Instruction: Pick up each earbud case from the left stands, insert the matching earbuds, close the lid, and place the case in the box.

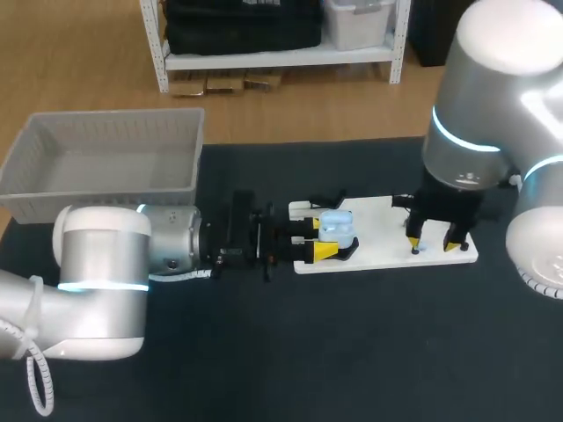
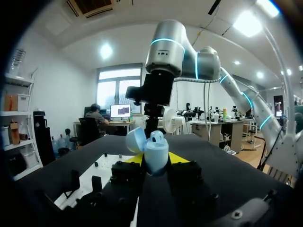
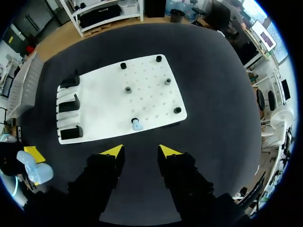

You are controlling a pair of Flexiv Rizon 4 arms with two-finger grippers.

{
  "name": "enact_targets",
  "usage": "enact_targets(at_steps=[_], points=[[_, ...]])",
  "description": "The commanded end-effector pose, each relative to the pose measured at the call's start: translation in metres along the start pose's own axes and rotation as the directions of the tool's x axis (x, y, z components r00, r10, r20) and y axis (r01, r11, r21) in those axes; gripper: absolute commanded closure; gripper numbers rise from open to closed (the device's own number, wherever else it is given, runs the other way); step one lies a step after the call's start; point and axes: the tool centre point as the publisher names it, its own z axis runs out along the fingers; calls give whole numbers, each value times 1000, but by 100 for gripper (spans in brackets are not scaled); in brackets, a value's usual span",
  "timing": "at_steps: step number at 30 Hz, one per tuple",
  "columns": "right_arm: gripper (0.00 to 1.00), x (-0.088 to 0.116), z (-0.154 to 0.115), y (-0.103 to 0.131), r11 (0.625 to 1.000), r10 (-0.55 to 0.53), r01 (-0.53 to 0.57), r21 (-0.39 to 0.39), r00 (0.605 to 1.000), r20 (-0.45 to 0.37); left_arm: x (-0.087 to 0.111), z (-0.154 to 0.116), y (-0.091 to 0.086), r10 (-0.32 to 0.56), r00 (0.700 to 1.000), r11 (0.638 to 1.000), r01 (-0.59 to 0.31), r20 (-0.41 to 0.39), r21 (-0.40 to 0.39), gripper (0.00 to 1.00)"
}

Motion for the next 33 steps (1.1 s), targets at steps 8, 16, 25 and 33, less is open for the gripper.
enact_targets(at_steps=[8,16,25,33], points=[[56,-17,24,7,1000,-30,30,-7,1000,-8,0,0,0,1,1000,1000,-1,2,-3,100],[57,-20,30,3,998,47,-47,-32,999,-9,0,0,0,1,1000,1000,-1,2,-3,100],[58,-22,35,3,998,44,-45,-44,999,-23,0,0,0,1,1000,1000,-1,2,-3,100],[58,-26,39,7,999,9,-10,-32,1000,-28,0,0,0,1,1000,1000,-1,2,-3,100]])
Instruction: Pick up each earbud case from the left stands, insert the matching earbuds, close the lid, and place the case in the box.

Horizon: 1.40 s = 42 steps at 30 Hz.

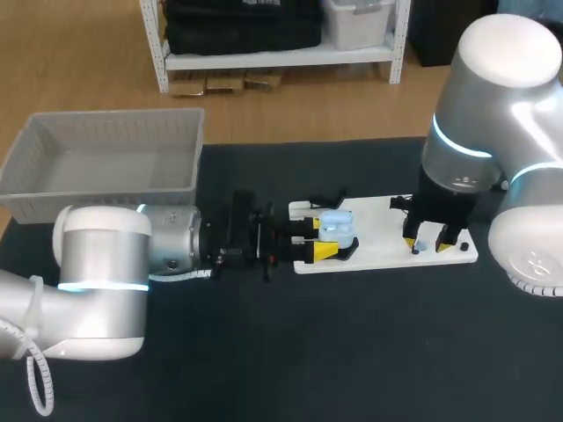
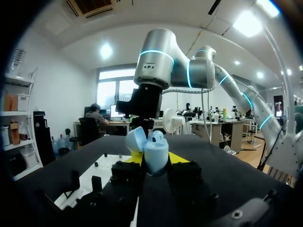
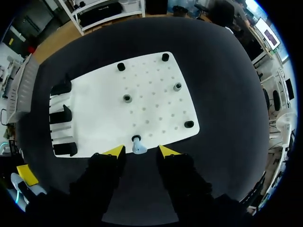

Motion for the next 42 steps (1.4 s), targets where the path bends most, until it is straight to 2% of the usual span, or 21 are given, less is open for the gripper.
enact_targets(at_steps=[1,9,14,19,42], points=[[59,-5,4,3,1000,-2,2,8,1000,-10,0,0,-1,1,1000,1000,-1,2,-3,100],[60,-10,9,4,1000,-4,4,12,1000,-15,0,0,-1,1,1000,1000,-1,2,-3,100],[65,-12,10,3,1000,-15,16,18,1000,-18,0,0,-1,1,1000,1000,-1,2,-3,100],[62,-8,8,0,998,-58,59,38,998,-29,0,0,-1,1,1000,1000,-1,2,-3,100],[67,-8,13,3,993,-98,101,57,994,-47,0,0,-1,1,1000,1000,-1,2,-3,100]])
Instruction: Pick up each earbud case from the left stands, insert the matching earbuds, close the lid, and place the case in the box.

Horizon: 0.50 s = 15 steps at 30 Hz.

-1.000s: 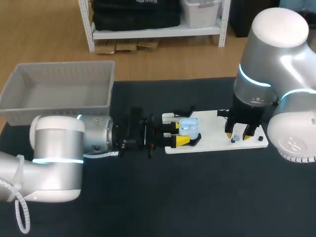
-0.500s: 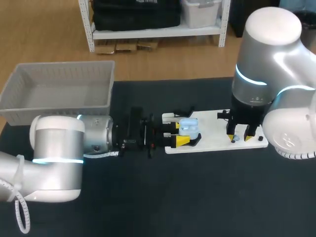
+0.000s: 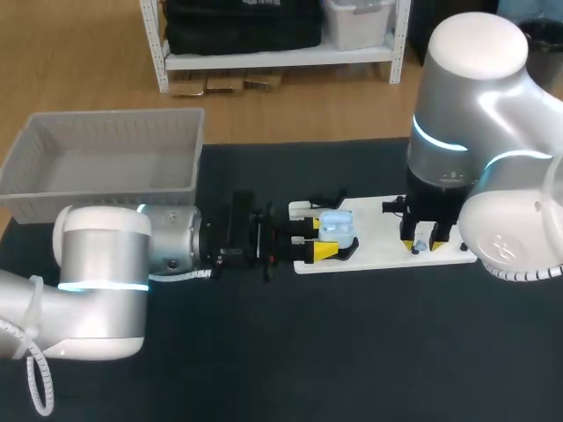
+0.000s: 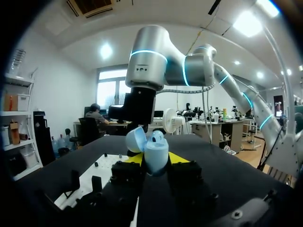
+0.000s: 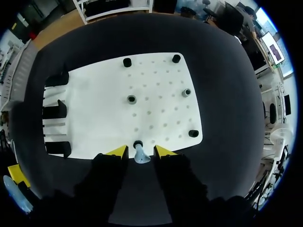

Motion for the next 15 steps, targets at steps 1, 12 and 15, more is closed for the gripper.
enact_targets(at_steps=[1,12,15], points=[[68,-3,1,0,1000,-1,1,5,1000,-4,0,0,-1,1,1000,1000,-1,2,-3,100],[68,-2,3,-2,1000,-1,2,13,1000,-9,0,0,-1,1,1000,1000,-1,2,-3,100],[68,-2,3,-2,1000,-1,1,14,1000,-8,0,0,-1,1,1000,1000,-1,2,-3,100]])
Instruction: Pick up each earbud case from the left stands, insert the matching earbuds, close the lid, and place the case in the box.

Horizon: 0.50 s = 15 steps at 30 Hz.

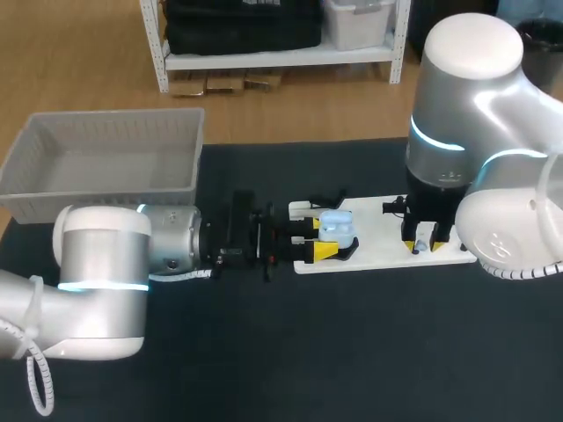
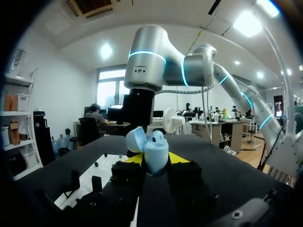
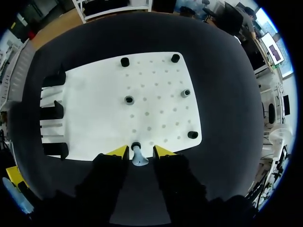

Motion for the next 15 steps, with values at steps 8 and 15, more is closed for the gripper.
enact_targets(at_steps=[8,15], points=[[83,-1,0,-2,1000,1,-1,4,1000,-1,0,0,-1,1,1000,1000,-1,2,-3,100],[93,1,-1,-4,1000,-1,1,11,1000,2,0,0,-1,1,1000,1000,-1,2,-3,100]])
